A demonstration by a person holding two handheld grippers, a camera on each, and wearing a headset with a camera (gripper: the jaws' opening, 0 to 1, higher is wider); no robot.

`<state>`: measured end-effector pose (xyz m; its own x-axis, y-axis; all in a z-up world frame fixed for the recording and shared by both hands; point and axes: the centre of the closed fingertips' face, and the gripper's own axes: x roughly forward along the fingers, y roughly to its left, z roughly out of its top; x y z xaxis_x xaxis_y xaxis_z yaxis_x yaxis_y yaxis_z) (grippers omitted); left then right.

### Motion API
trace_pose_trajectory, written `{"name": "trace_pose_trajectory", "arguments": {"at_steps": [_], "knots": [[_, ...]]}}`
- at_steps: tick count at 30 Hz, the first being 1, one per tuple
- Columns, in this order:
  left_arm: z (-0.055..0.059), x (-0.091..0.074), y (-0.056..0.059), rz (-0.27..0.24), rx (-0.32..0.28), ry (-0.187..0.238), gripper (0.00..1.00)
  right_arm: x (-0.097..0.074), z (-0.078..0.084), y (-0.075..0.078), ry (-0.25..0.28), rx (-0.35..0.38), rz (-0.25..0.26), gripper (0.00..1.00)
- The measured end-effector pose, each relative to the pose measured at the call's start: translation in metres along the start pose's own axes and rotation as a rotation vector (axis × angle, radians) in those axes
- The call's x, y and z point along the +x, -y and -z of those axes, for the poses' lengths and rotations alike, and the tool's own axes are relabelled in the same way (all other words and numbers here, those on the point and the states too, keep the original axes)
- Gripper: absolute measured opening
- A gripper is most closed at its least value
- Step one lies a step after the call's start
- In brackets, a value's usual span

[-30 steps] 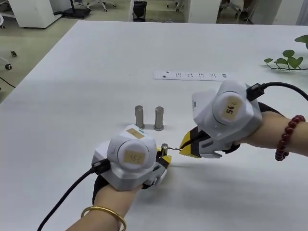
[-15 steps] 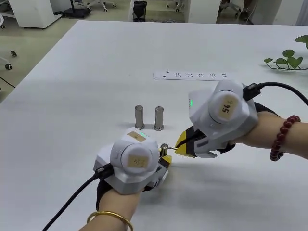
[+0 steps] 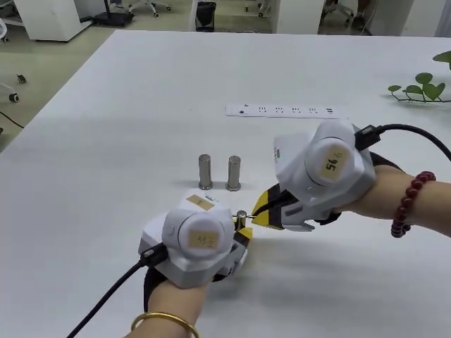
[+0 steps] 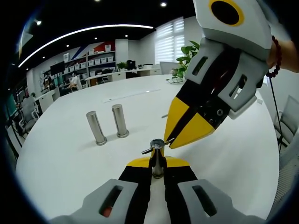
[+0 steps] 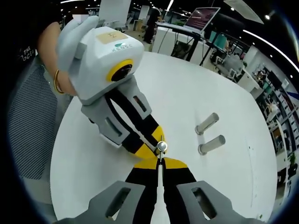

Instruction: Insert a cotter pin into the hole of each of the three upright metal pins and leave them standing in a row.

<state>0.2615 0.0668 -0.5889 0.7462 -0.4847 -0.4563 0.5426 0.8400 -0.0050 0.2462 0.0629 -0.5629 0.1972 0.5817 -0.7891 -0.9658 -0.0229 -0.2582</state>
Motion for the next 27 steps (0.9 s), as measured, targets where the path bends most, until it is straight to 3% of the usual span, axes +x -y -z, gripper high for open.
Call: {"name": "trace_pose_trajectory", "arguments": {"at_steps": [4, 6, 11, 14, 18, 27], "knots": [[0.000, 0.000, 0.000, -0.004, -0.010, 0.002, 0.06, 0.000, -0.002, 0.001, 0.029, 0.027, 0.005, 0.00], [0.000, 0.000, 0.000, -0.006, -0.009, 0.003, 0.06, -0.002, -0.009, 0.000, 0.072, 0.041, 0.000, 0.00], [0.000, 0.000, 0.000, -0.009, -0.010, 0.004, 0.06, -0.010, -0.008, 0.005, 0.061, 0.049, 0.023, 0.06], [0.000, 0.000, 0.000, -0.010, -0.014, 0.005, 0.06, -0.014, -0.008, 0.003, 0.069, 0.066, 0.020, 0.05], [0.000, 0.000, 0.000, -0.012, -0.011, 0.005, 0.06, -0.012, 0.000, 0.001, 0.029, 0.056, 0.024, 0.02], [0.000, 0.000, 0.000, -0.014, -0.009, 0.006, 0.06, -0.008, 0.001, -0.002, 0.034, 0.091, 0.023, 0.00]]}}
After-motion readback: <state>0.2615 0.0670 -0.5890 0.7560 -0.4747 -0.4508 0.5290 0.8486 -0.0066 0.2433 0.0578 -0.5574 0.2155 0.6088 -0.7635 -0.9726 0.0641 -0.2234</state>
